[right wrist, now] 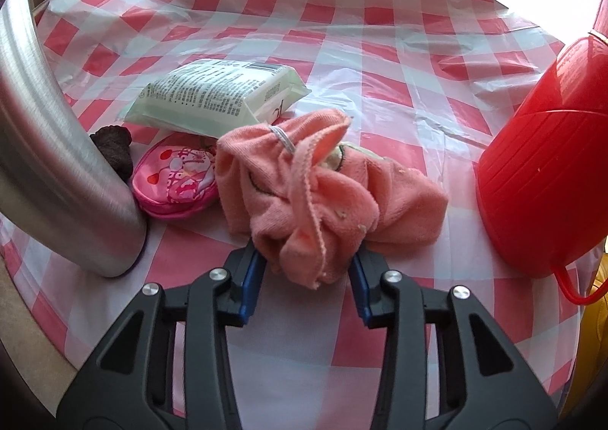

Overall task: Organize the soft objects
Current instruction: 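Grasp pink towel with right tool while left tool grasps brown knit item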

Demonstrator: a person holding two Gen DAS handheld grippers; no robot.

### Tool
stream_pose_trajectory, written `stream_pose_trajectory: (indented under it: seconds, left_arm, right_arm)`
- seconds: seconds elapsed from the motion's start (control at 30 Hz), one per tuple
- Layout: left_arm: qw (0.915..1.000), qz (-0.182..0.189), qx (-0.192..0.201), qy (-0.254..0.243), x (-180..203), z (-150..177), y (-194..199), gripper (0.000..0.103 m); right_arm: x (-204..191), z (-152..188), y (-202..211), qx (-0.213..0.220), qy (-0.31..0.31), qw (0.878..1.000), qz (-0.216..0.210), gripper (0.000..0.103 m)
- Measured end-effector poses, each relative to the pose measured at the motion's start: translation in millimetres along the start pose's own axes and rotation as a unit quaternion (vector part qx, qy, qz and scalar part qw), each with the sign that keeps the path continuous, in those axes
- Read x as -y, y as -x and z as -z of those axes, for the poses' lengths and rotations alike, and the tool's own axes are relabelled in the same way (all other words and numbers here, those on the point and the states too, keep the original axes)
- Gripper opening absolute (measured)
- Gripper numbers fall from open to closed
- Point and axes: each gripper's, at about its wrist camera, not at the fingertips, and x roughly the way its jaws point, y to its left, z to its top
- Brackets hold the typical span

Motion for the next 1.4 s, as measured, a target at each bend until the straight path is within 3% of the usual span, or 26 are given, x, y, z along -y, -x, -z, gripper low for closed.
stream_pose_trajectory:
  seconds: [0.13,0.4,0.77,0.83,1.13,1.4]
  left_arm:
    - [0.9995,0.031,-0.002,-0.006,-3.7,-5.3,-6.3,0.053]
    - [0.9876,0.151,-0.033,0.027,-26.0,-19.0,-28.1,0.052]
    - [0.9752,0.207,-0.076,0.025,-20.7,-34.3,-56.8,0.026]
    - [0.9746,0.208,-0.079,0.027,-19.6,-34.5,-59.9,0.017]
    - [0.9835,0.167,-0.045,0.055,-34.6,-27.8,-38.5,0.015]
    - [0.9955,0.067,-0.018,0.064,-37.2,-2.5,-9.8,0.015]
  right_arm:
    - [-1.7,1.2,1.0,0.003,0.002,1.000,0.002,0.039]
    - [-3.2,2.5,2.6,0.003,0.002,1.000,0.004,0.035]
    - [-2.0,7.7,8.7,-0.002,-0.006,1.000,0.004,0.024]
    - [-0.1,9.3,10.8,-0.001,-0.011,1.000,0.004,0.023]
    - [1.0,19.0,29.0,0.007,-0.019,1.000,0.000,0.022]
    - [0.7,32.7,47.3,0.012,-0.020,1.000,0.002,0.022]
